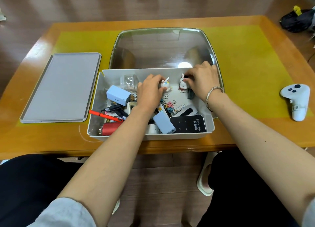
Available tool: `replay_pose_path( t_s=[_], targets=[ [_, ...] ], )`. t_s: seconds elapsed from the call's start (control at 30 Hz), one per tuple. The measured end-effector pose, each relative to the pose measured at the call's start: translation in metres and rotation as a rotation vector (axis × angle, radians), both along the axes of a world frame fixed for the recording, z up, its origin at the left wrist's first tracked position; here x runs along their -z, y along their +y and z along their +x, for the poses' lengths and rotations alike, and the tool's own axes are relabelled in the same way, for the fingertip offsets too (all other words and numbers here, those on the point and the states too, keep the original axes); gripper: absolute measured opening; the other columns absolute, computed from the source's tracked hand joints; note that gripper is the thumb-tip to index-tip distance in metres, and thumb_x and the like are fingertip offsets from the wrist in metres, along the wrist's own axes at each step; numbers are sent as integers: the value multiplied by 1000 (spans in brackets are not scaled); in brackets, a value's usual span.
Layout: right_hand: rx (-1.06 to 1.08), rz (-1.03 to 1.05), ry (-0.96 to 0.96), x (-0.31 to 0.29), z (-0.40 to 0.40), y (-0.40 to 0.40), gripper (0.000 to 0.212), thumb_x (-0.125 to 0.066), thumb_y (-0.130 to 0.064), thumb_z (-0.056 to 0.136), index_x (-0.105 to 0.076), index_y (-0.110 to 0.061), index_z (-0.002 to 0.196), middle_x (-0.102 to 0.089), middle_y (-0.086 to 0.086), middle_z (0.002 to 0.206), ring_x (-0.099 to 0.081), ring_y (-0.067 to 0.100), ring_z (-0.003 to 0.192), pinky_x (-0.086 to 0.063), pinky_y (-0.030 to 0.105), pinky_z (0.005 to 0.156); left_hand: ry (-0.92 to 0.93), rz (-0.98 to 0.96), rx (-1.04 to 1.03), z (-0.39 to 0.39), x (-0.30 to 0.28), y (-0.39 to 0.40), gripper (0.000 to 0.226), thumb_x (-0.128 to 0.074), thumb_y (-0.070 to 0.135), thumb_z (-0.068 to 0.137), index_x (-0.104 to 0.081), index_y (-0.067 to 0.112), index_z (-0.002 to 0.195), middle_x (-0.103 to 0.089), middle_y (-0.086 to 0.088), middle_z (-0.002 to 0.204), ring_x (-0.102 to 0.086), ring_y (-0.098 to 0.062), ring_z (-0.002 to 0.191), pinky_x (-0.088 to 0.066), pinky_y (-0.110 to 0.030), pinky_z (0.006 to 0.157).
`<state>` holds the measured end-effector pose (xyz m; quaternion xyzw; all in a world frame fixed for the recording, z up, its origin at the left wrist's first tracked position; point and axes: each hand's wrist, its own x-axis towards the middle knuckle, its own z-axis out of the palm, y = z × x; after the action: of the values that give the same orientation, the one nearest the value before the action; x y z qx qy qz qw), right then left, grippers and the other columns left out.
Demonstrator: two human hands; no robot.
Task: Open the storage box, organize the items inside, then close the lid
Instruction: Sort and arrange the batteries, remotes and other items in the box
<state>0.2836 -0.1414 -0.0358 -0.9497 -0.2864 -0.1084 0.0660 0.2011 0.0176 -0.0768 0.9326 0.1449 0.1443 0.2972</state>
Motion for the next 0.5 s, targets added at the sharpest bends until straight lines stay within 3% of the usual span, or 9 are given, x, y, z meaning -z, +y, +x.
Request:
replay_pose_path(
  t_s=[0.13,0.3,0.5],
  targets=[
    [9,8,6,1,1,0,23,-59,-37,89,-69,-23,104,-66,5,98,-48,29,104,-33,39,85,7,50,6,1,-4,-1,23,-68,23,87,-64,21,109,-62,1,103,-56,-20,93,-31,-32,85],
    [10,31,17,1,2,-1,25,-61,-41,86,-70,-23,101,-66,3,98,-48,28,104,-30,38,85,34,70,33,4,-12,-6,23,-67,19,87,-64,20,110,-64,0,105,-58,-21,97,-42,-38,91],
    [9,33,1,2,2,-2,22,-61,-40,87,-69,-26,102,-67,2,97,-48,27,104,-30,39,85,50,36,49,11,-19,-12,25,-63,11,87,-61,14,112,-67,-4,109,-59,-27,102,-44,-43,92]
  ],
)
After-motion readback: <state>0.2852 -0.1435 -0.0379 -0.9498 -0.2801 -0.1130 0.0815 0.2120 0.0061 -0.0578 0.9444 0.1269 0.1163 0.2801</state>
